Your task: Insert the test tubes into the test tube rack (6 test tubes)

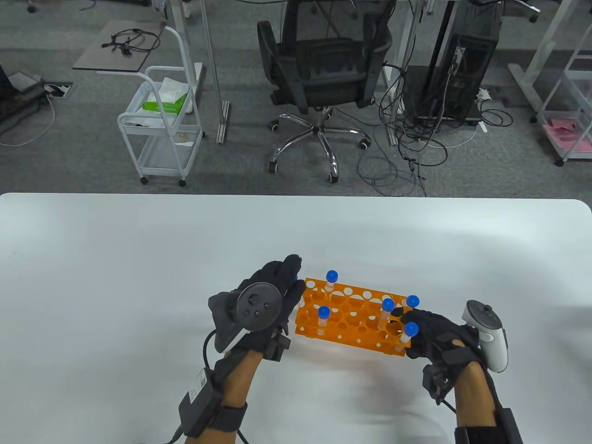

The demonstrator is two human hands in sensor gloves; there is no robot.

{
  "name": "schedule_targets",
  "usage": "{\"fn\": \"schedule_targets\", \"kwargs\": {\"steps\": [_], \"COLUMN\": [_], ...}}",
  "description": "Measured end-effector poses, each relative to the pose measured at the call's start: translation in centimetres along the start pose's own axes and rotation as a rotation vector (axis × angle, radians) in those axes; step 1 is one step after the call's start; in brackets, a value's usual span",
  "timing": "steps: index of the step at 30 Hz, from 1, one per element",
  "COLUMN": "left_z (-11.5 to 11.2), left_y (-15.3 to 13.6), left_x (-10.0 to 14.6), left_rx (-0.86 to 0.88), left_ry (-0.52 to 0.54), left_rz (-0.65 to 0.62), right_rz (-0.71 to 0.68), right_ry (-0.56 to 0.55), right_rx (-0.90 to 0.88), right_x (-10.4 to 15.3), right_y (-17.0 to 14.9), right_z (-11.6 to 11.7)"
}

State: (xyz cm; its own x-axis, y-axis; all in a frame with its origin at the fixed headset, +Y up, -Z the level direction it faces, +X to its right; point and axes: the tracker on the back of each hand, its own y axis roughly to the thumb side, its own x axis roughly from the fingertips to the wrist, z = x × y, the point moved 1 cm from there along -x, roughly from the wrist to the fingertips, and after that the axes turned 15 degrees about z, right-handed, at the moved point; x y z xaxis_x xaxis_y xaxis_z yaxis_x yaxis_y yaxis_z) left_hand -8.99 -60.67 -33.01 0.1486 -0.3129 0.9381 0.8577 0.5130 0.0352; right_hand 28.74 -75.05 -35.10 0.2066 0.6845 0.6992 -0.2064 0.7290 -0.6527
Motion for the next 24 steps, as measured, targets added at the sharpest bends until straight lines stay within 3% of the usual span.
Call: {"fn": "schedule_targets", "kwargs": {"steps": [10, 24], "left_z": [-1.2, -3.9], "left_y": [-0.4, -0.3], "left_x": [0.0, 0.2], "left_rx": [-0.012, -0.095], "left_ry": [-0.013, -0.14], "left_rz": [-0.013, -0.048], "right_rz": [0.014, 0.021], "right_ry": [0.011, 0.03], "right_rx": [0.019, 0.032], "right_x": [-0.2, -0.5], "right_y": [0.0, 0.1], "right_z": [0.3, 0.6]}}
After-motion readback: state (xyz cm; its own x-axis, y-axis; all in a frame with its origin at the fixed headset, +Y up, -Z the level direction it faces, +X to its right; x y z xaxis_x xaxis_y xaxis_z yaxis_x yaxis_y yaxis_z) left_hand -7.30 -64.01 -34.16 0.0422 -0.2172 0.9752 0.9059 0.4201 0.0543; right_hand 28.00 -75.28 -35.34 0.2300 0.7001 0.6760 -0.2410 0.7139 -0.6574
